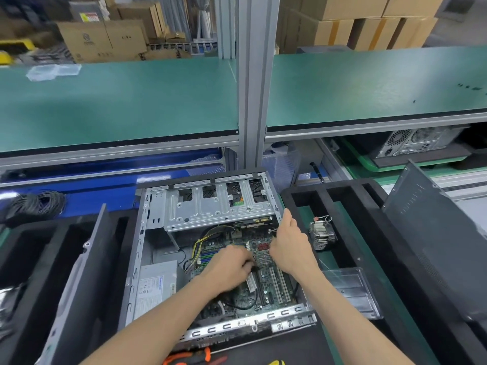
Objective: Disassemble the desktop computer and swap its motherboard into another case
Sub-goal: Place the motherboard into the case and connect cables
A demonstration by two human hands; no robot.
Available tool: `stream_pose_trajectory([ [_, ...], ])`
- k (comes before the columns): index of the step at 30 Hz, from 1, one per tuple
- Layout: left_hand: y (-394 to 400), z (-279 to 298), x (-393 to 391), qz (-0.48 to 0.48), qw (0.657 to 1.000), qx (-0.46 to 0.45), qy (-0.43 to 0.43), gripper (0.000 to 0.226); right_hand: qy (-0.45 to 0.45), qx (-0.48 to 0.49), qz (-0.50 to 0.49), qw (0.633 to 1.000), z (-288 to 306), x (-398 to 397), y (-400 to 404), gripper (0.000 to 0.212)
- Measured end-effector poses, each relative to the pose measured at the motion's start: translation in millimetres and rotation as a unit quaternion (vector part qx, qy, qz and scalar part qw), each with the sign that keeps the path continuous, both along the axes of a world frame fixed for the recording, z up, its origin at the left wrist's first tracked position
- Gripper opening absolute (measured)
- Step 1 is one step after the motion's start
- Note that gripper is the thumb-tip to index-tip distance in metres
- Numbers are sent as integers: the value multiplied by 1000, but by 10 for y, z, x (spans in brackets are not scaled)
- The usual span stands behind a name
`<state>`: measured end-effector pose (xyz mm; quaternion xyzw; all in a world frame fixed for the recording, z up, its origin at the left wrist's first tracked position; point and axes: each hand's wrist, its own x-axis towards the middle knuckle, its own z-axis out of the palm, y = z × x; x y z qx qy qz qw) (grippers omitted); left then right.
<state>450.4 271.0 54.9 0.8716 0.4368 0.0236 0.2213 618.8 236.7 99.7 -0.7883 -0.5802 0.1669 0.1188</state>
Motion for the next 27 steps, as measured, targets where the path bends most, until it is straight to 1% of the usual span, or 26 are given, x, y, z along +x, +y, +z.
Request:
stream_pose_trajectory([
  [2, 37, 3, 0, 69, 996, 47, -27, 23, -1, 0, 0, 1000, -7, 0, 1, 82],
  [3, 55, 11, -8, 115, 991, 69, -26, 21, -2, -1, -1, 1000, -8, 1, 3, 82],
  [5, 88, 51, -62, 209, 975, 75, 14, 14, -2, -4, -1, 1000, -11, 3, 4, 82],
  [7, 99, 72, -132, 253, 963, 55, 82, 8, -3, -2, 0, 1000, -15, 5, 1, 81],
  [9, 120, 33, -184, 258, 957, 57, 119, 6, -4, 3, 2, 1000, -13, 8, -1, 79],
  [11, 177, -10, -208, 269, 955, 63, 110, 4, -1, 4, 2, 1000, -3, 8, -2, 80],
  [12, 219, -23, -208, 282, 953, 61, 93, 7, 1, 3, 2, 1000, 1, 8, -4, 80],
  [15, 347, -32, -183, 328, 944, 17, 16, 29, 6, 3, 7, 1000, 7, 12, -6, 80],
  [17, 379, -30, -156, 352, 936, -12, 1, 42, 6, 1, 7, 1000, 8, 15, -7, 81],
  [19, 402, -38, -126, 368, 929, -27, 12, 40, 5, 0, 5, 1000, 13, 14, -8, 81],
  [21, 427, -58, -99, 366, 929, -40, 24, 30, 8, -2, 3, 1000, 15, 11, -6, 81],
  [23, 452, -90, -76, 347, 936, -44, 36, 17, 7, -2, 4, 1000, 9, 12, -9, 80],
  [24, 470, -115, -70, 337, 940, -42, 44, 15, 4, -2, 6, 1000, 6, 15, -4, 80],
  [27, 506, -154, -78, 317, 945, -48, 67, 20, 1, -5, 4, 1000, 0, 15, 4, 80],
])
